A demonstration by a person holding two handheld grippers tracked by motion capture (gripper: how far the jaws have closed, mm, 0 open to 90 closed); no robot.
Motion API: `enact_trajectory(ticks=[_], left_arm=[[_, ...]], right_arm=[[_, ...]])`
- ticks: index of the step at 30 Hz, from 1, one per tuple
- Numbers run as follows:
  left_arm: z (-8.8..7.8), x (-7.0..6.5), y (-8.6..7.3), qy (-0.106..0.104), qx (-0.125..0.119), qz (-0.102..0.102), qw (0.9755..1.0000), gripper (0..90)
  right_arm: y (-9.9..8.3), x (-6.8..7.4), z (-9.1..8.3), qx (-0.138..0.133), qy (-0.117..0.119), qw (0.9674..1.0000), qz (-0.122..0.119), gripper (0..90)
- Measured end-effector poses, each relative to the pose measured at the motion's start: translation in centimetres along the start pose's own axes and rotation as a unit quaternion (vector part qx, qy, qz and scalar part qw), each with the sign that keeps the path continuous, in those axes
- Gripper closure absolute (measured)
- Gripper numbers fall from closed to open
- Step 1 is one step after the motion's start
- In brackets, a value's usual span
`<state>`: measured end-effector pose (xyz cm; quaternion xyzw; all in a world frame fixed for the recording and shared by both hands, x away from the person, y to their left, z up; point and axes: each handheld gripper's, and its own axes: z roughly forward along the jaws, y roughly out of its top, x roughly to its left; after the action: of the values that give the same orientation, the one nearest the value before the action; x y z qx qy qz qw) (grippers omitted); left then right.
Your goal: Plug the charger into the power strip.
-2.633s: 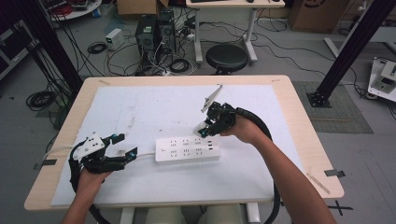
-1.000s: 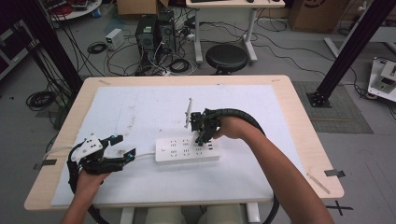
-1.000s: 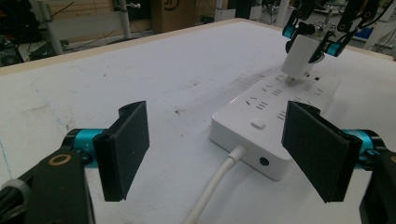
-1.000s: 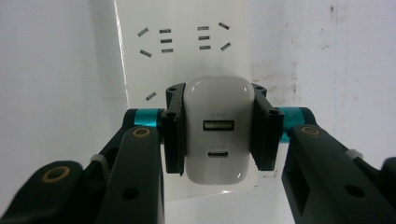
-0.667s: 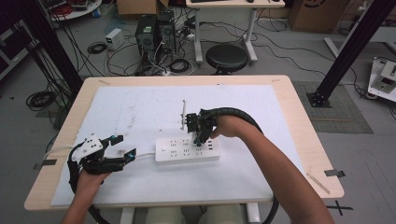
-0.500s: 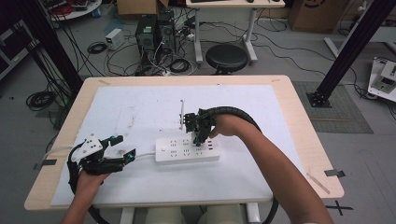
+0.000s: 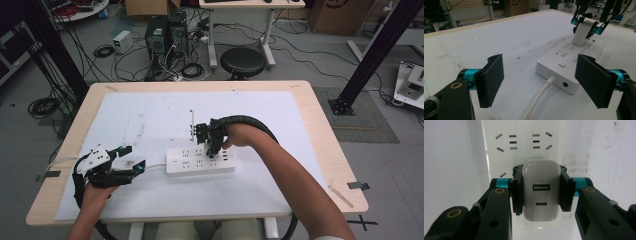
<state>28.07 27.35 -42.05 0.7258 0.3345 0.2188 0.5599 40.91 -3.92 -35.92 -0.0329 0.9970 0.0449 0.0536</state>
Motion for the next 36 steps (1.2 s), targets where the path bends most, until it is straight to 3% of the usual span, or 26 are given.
enact_trajectory(ticks=[9, 15, 17, 19, 20, 21, 22, 23, 25, 27, 29, 30, 31, 32, 35, 36], left_arm=[[0.0, 0.0, 0.0, 0.003, -0.001, -0.001, 1.0, 23.3], [0.0, 0.0, 0.0, 0.002, -0.002, -0.004, 1.0, 23.3], [-0.1, 0.0, 0.1, 0.002, -0.003, -0.002, 1.0, 23.3], [-0.1, 0.0, 0.2, 0.002, -0.004, -0.001, 1.0, 23.3], [-0.1, 0.0, 0.2, 0.002, -0.003, -0.001, 1.0, 23.3], [-0.1, 0.0, 0.2, 0.002, -0.003, -0.001, 1.0, 23.3], [0.0, -0.1, 0.2, 0.002, -0.004, -0.002, 1.0, 23.3], [0.0, -0.1, 0.2, 0.002, -0.006, -0.003, 1.0, 23.3], [0.1, -0.1, 0.2, 0.0, -0.005, -0.002, 1.0, 23.3], [0.1, -0.1, 0.3, 0.0, -0.008, -0.003, 1.0, 23.3], [0.2, -0.1, 0.3, 0.0, -0.01, -0.004, 0.9999, 23.3], [0.2, -0.1, 0.3, 0.0, -0.01, -0.004, 0.9999, 23.3], [0.2, -0.1, 0.4, 0.001, -0.011, -0.003, 0.9999, 23.3], [0.2, -0.2, 0.5, 0.0, -0.012, -0.002, 0.9999, 23.3], [0.3, -0.3, 0.5, -0.002, -0.014, -0.001, 0.9999, 23.3], [0.3, -0.3, 0.5, -0.002, -0.013, -0.003, 0.9999, 23.3]], right_arm=[[-0.1, -0.3, 0.2, -0.004, 0.008, 1.0, 0.003, 64.1], [-1.1, -0.1, 0.2, -0.043, 0.002, 0.9991, 0.007, 63.1], [-1.7, 0.0, 0.2, -0.064, 0.004, 0.9977, 0.021, 61.6], [-2.4, -0.1, 0.1, -0.091, 0.006, 0.994, 0.06, 43.1], [-3.0, -0.2, -0.1, -0.115, 0.002, 0.9894, 0.09, 35.2], [-3.0, -0.2, -0.1, -0.115, 0.002, 0.9894, 0.09, 35.2], [-3.6, -0.3, -0.4, -0.137, 0.0, 0.9838, 0.115, 31.4], [-4.9, -0.3, -1.0, -0.175, -0.005, 0.9737, 0.146, 25.7], [-6.6, 0.1, -1.6, -0.209, -0.018, 0.9597, 0.187, 20.3], [-8.2, 0.5, -1.9, -0.229, -0.022, 0.9499, 0.212, 20.4], [-9.8, 1.0, -2.1, -0.257, -0.028, 0.9374, 0.234, 20.4], [-9.8, 1.0, -2.1, -0.257, -0.028, 0.9374, 0.234, 20.4], [-10.6, 1.3, -2.2, -0.27, -0.035, 0.9301, 0.247, 20.4], [-12.3, 2.0, -2.3, -0.297, -0.046, 0.9134, 0.275, 20.3], [-14.5, 3.0, -2.1, -0.324, -0.065, 0.8897, 0.315, 20.3], [-15.2, 3.3, -2.0, -0.333, -0.067, 0.8832, 0.323, 20.4]])
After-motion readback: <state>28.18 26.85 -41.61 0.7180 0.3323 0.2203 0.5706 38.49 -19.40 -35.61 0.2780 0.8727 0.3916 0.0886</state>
